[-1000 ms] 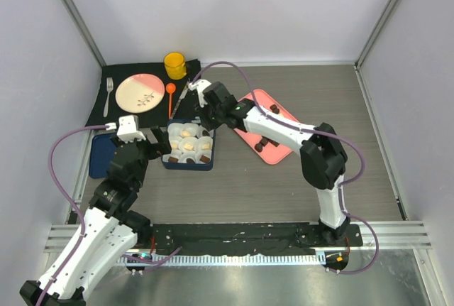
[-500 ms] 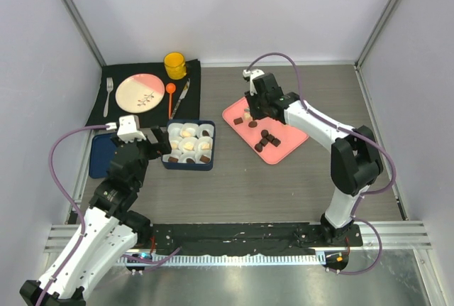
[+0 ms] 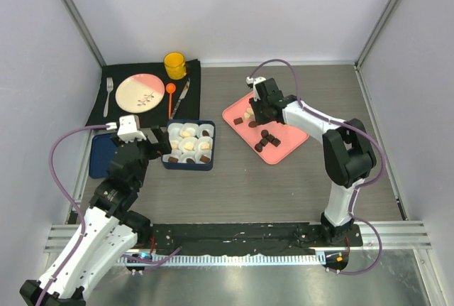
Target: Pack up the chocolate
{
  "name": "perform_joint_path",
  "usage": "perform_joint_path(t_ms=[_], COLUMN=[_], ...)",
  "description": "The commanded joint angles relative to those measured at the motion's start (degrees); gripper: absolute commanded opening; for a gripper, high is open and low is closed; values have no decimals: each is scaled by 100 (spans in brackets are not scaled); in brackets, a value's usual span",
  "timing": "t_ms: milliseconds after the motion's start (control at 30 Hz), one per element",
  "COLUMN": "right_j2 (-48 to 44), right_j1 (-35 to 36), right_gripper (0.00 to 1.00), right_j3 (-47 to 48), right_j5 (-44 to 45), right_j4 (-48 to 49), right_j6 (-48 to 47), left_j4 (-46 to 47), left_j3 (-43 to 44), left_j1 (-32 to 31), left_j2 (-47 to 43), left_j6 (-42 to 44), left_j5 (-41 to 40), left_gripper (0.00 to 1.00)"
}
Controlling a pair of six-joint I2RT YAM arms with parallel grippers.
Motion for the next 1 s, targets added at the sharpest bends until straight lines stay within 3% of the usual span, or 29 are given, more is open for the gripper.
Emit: perform_joint_path(t_ms=[0,967], right_j2=[53,-1028], right_j1=[-35,-35], right_gripper=[27,27], right_j3=[56,-727], right_j5=[-16,10], right_j4=[214,-269], right_j6=[-168,-80], left_j4=[200,227], left_j3=[227,218], left_j1=[32,32], left_j2=[-8,-35], left_j6=[47,30], left_j5=[50,85], left_gripper=[100,100])
